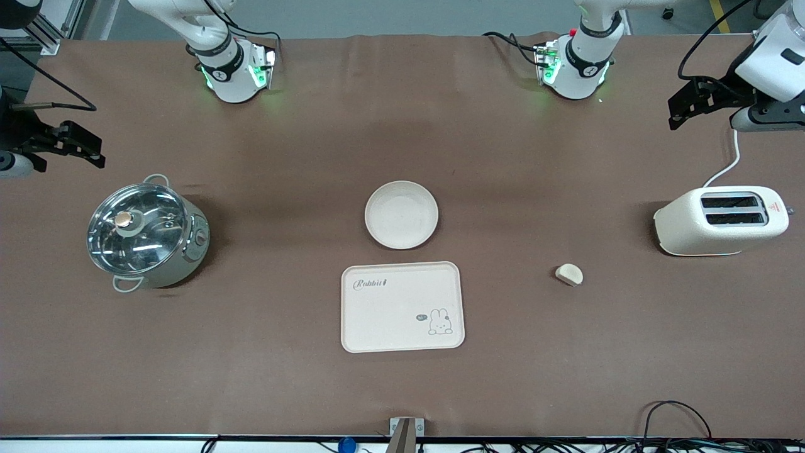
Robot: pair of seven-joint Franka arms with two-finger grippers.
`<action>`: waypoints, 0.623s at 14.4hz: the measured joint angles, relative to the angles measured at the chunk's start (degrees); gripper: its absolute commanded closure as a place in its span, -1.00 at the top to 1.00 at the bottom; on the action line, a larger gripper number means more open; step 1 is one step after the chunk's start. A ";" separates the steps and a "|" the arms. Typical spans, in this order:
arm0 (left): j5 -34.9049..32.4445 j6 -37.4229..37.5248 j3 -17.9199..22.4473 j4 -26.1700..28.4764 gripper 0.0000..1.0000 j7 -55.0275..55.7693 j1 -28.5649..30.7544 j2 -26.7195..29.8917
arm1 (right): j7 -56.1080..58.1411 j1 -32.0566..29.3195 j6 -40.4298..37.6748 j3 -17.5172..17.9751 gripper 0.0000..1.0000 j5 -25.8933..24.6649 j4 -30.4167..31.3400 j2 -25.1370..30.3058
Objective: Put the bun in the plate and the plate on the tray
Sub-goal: 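Move the left gripper toward the bun while the right gripper swings over the pot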
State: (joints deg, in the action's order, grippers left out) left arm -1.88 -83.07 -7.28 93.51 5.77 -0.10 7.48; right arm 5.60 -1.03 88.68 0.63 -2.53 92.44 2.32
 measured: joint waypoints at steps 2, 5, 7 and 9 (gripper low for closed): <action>0.00 0.00 0.01 -0.04 1.00 0.00 0.02 -0.29 | 0.00 0.02 0.00 0.00 1.00 0.00 0.00 0.00; 0.00 -0.05 0.03 -2.23 1.00 0.00 0.12 -2.35 | 0.00 0.04 0.01 0.00 1.00 0.00 -0.02 0.00; 0.00 -0.03 0.10 -4.00 1.00 0.01 0.17 -5.14 | 0.00 0.06 0.03 0.00 1.00 0.00 -0.03 0.00; 0.00 -0.38 0.19 -4.21 1.00 0.33 0.25 -8.32 | 0.00 0.18 0.18 0.03 1.00 0.04 -0.03 -0.02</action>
State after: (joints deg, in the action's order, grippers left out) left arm -1.88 -83.46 -7.09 89.30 6.10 0.15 -0.84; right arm 5.60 -0.86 88.85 0.67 -2.49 92.41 2.31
